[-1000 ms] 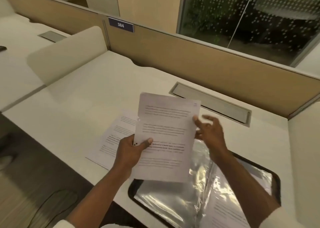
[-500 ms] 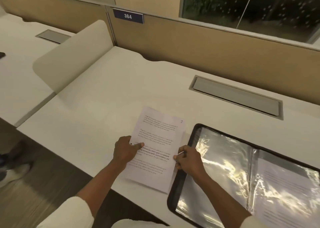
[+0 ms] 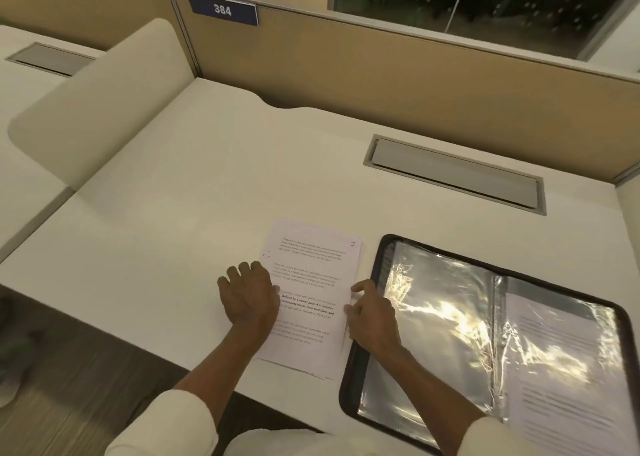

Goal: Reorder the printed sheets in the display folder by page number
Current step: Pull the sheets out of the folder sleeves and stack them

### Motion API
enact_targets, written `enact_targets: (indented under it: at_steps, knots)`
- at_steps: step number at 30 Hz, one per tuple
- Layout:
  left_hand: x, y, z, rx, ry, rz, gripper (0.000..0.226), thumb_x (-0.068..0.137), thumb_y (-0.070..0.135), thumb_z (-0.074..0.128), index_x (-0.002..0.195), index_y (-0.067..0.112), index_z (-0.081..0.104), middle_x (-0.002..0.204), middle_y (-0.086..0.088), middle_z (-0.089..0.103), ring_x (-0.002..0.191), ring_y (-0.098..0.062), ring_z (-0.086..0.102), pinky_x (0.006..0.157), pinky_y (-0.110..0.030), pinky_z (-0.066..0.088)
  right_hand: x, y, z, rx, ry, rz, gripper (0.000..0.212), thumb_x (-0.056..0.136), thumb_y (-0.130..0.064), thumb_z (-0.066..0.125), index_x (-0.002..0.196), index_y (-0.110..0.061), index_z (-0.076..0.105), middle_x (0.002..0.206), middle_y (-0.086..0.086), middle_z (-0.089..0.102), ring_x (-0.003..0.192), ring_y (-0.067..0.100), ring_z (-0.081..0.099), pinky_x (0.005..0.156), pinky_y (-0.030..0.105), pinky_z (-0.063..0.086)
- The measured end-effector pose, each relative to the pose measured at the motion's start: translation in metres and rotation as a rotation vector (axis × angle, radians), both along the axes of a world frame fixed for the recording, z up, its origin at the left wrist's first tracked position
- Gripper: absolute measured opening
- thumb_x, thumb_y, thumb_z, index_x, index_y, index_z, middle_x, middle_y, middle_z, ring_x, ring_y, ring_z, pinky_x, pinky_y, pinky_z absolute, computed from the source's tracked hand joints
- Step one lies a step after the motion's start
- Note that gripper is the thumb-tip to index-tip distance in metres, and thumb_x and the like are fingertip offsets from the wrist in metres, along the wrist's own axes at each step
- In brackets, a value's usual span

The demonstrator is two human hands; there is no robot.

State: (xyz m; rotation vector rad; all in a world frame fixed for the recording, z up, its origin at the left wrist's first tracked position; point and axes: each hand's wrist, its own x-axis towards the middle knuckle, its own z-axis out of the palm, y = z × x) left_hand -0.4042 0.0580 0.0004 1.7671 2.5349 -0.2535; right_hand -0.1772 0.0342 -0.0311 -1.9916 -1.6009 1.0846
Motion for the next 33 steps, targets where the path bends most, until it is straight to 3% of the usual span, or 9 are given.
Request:
enact_targets:
  at_steps: [3, 7, 11, 15, 19, 21, 27, 30, 33]
  knots:
    - [0.016, -0.008, 0.005, -0.008, -0.009, -0.081, 0.037, 0.095, 0.054, 0.066, 0.107, 0.02, 0.068, 0.103, 0.0, 0.071, 0.099, -0.022, 0.067, 0.084, -0.037, 0.046, 0.019, -0.024, 0.007, 0.148, 0.037, -0.021, 0.019, 0.101, -0.017, 0.066, 0.11, -0.033, 0.058, 0.078, -0.013, 0.068, 0.071, 0.006, 0.069, 0.069, 0.034, 0.062]
    - [0.058, -0.023, 0.006, -0.021, -0.127, -0.225, 0.042, 0.104, 0.057, 0.052, 0.11, 0.019, 0.068, 0.103, 0.002, 0.072, 0.093, -0.017, 0.068, 0.077, -0.032, 0.047, 0.066, -0.073, 0.005, 0.36, -0.03, -0.125, 0.024, 0.098, -0.013, 0.068, 0.102, -0.036, 0.061, 0.099, -0.019, 0.065, 0.091, 0.006, 0.066, 0.074, 0.028, 0.056]
    - [0.114, -0.044, 0.012, -0.003, -0.365, -0.466, 0.035, 0.102, 0.051, 0.061, 0.091, 0.018, 0.07, 0.084, 0.002, 0.07, 0.073, -0.013, 0.063, 0.06, -0.027, 0.04, 0.123, -0.118, -0.005, 0.464, -0.27, -0.247, 0.028, 0.094, -0.027, 0.064, 0.122, -0.028, 0.066, 0.125, -0.005, 0.057, 0.117, 0.019, 0.059, 0.092, 0.037, 0.054]
    - [0.172, -0.063, 0.015, -0.001, -0.409, -0.634, 0.038, 0.106, 0.055, 0.048, 0.099, 0.024, 0.067, 0.093, 0.007, 0.069, 0.082, -0.011, 0.064, 0.07, -0.027, 0.049, 0.169, -0.158, -0.017, 0.298, -0.535, -0.436, 0.069, 0.097, -0.049, 0.055, 0.149, -0.004, 0.05, 0.156, 0.019, 0.04, 0.14, 0.038, 0.04, 0.112, 0.056, 0.039]
    - [0.227, -0.079, 0.018, -0.033, -0.366, -0.853, 0.037, 0.108, 0.051, 0.043, 0.107, 0.022, 0.066, 0.104, 0.004, 0.069, 0.095, -0.016, 0.064, 0.074, -0.031, 0.043, 0.205, -0.191, -0.022, 0.012, -0.62, -0.654, 0.089, 0.104, -0.062, 0.043, 0.164, 0.0, 0.016, 0.169, 0.025, 0.016, 0.154, 0.042, 0.02, 0.124, 0.058, 0.022]
    - [0.251, -0.088, 0.017, -0.068, -0.395, -0.924, 0.035, 0.108, 0.049, 0.045, 0.108, 0.021, 0.066, 0.107, 0.003, 0.068, 0.099, -0.017, 0.062, 0.076, -0.032, 0.043, 0.223, -0.208, -0.025, -0.089, -0.638, -0.732, 0.098, 0.101, -0.065, 0.044, 0.163, 0.002, 0.008, 0.171, 0.024, 0.009, 0.157, 0.042, 0.014, 0.126, 0.057, 0.018]
    - [0.305, -0.115, 0.003, -0.11, -0.572, -1.081, 0.027, 0.102, 0.045, 0.056, 0.11, 0.023, 0.068, 0.113, 0.006, 0.063, 0.11, -0.011, 0.053, 0.08, -0.031, 0.056, 0.268, -0.245, -0.021, -0.199, -0.696, -0.755, 0.113, 0.093, -0.08, 0.036, 0.16, 0.009, 0.017, 0.17, 0.027, 0.002, 0.157, 0.044, 0.011, 0.128, 0.055, 0.018]
    - [0.323, -0.127, 0.007, -0.172, -0.631, -0.98, 0.026, 0.101, 0.05, 0.058, 0.106, 0.027, 0.067, 0.112, 0.013, 0.061, 0.106, -0.006, 0.053, 0.084, -0.03, 0.056, 0.284, -0.252, -0.02, -0.103, -0.744, -0.646, 0.102, 0.098, -0.076, 0.027, 0.155, 0.008, 0.034, 0.169, 0.031, 0.007, 0.157, 0.046, 0.012, 0.126, 0.058, 0.022]
    - [0.337, -0.133, 0.012, -0.195, -0.704, -0.804, 0.029, 0.096, 0.061, 0.063, 0.095, 0.032, 0.066, 0.1, 0.018, 0.06, 0.096, -0.002, 0.053, 0.083, -0.027, 0.054, 0.287, -0.248, -0.016, -0.002, -0.721, -0.477, 0.078, 0.099, -0.065, 0.038, 0.157, -0.013, 0.044, 0.171, 0.029, 0.009, 0.157, 0.049, 0.013, 0.123, 0.062, 0.019]
